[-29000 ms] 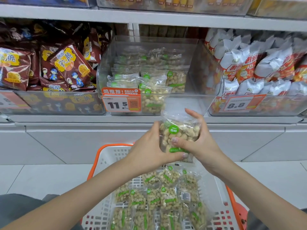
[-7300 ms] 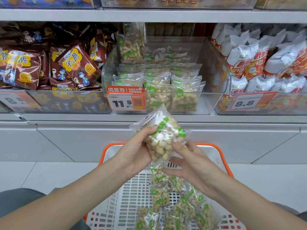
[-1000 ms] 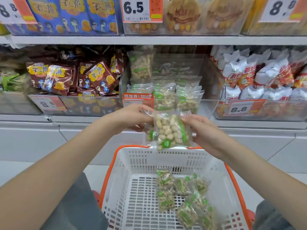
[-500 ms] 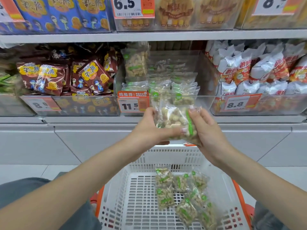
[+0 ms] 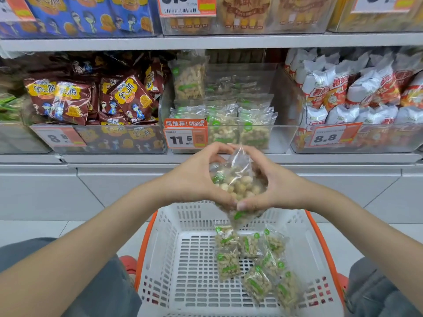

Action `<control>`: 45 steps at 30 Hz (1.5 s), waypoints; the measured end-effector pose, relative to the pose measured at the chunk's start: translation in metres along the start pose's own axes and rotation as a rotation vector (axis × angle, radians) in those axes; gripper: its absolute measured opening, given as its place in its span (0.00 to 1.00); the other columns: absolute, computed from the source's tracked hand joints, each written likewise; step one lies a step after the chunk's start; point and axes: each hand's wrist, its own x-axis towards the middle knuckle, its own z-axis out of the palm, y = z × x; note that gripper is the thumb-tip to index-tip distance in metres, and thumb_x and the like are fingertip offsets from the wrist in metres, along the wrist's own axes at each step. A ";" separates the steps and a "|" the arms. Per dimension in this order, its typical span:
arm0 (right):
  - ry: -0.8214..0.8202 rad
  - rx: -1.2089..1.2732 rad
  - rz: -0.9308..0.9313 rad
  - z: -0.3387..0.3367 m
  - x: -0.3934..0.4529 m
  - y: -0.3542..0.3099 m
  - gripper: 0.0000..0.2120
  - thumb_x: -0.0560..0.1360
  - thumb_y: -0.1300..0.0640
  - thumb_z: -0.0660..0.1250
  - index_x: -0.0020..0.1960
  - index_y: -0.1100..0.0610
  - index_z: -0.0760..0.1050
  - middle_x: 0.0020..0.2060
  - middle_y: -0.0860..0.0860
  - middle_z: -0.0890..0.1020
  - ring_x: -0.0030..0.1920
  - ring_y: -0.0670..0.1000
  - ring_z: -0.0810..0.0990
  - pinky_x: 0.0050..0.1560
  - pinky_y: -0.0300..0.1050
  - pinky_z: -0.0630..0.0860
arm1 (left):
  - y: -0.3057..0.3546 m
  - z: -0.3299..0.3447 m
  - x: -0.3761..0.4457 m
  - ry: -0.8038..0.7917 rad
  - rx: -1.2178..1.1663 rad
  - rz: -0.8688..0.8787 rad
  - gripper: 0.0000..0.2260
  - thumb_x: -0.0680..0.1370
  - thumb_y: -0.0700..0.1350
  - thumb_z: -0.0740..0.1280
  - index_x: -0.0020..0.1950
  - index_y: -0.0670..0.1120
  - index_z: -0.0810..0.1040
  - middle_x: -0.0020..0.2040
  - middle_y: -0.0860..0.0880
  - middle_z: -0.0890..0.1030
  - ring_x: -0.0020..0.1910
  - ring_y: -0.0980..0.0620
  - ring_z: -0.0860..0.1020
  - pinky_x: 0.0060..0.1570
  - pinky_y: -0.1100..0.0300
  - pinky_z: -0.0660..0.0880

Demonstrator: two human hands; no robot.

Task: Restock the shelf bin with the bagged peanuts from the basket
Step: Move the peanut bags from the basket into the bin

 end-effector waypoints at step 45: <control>0.499 0.063 0.063 -0.021 0.269 -0.023 0.34 0.64 0.50 0.79 0.63 0.52 0.65 0.48 0.41 0.78 0.53 0.43 0.79 0.57 0.37 0.74 | -0.065 -0.066 0.064 0.159 0.670 -0.213 0.18 0.76 0.48 0.67 0.62 0.45 0.66 0.63 0.41 0.63 0.60 0.40 0.68 0.44 0.51 0.67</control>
